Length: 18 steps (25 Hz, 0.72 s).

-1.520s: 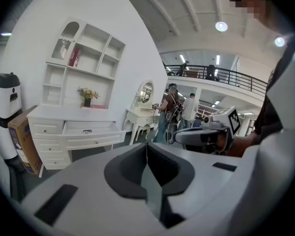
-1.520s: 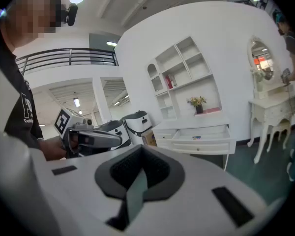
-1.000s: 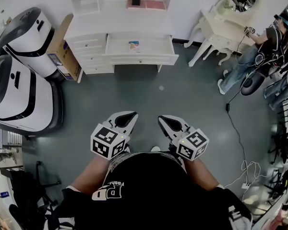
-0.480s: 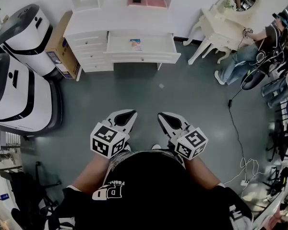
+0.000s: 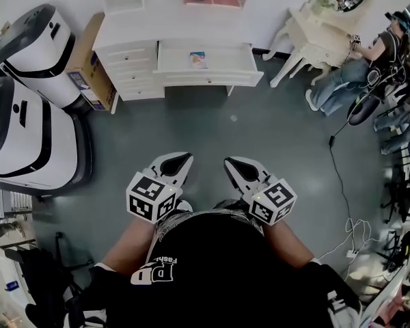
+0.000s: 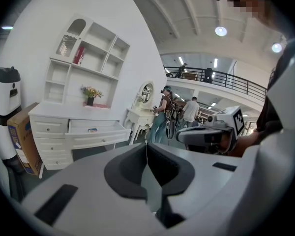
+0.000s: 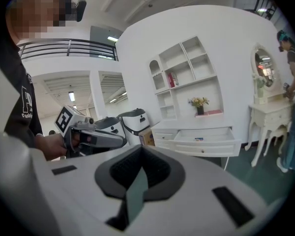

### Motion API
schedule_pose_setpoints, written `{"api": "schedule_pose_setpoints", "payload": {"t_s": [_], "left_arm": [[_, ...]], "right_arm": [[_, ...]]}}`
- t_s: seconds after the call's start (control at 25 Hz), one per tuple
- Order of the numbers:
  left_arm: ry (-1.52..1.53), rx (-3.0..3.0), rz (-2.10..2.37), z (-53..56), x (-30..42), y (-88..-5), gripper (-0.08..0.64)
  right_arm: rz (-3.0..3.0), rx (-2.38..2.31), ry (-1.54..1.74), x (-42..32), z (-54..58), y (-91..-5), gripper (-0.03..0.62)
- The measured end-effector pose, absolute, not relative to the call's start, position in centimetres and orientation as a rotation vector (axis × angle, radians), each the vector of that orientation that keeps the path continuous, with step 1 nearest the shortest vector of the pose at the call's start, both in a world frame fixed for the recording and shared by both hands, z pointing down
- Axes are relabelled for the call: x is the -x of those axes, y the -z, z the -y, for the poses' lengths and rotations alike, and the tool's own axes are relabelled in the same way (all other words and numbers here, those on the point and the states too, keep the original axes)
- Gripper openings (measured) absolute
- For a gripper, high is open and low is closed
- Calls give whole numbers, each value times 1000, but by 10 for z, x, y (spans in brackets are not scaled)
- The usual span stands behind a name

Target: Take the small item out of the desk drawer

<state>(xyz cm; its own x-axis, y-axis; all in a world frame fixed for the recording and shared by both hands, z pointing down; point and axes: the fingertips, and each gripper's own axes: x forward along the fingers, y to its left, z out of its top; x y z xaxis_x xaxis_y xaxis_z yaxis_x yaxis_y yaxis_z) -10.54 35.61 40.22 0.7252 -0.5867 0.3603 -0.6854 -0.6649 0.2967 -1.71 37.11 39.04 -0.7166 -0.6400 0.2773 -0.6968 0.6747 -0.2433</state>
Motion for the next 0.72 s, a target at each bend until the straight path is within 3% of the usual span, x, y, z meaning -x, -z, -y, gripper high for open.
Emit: {"api": "schedule_pose_setpoints", "payload": {"t_s": [0.72], "left_arm": [[-317,-2496,947,-349,124,-414,15]], "right_arm": [[2696,-1146,-572,30,-358,-399,9]]}}
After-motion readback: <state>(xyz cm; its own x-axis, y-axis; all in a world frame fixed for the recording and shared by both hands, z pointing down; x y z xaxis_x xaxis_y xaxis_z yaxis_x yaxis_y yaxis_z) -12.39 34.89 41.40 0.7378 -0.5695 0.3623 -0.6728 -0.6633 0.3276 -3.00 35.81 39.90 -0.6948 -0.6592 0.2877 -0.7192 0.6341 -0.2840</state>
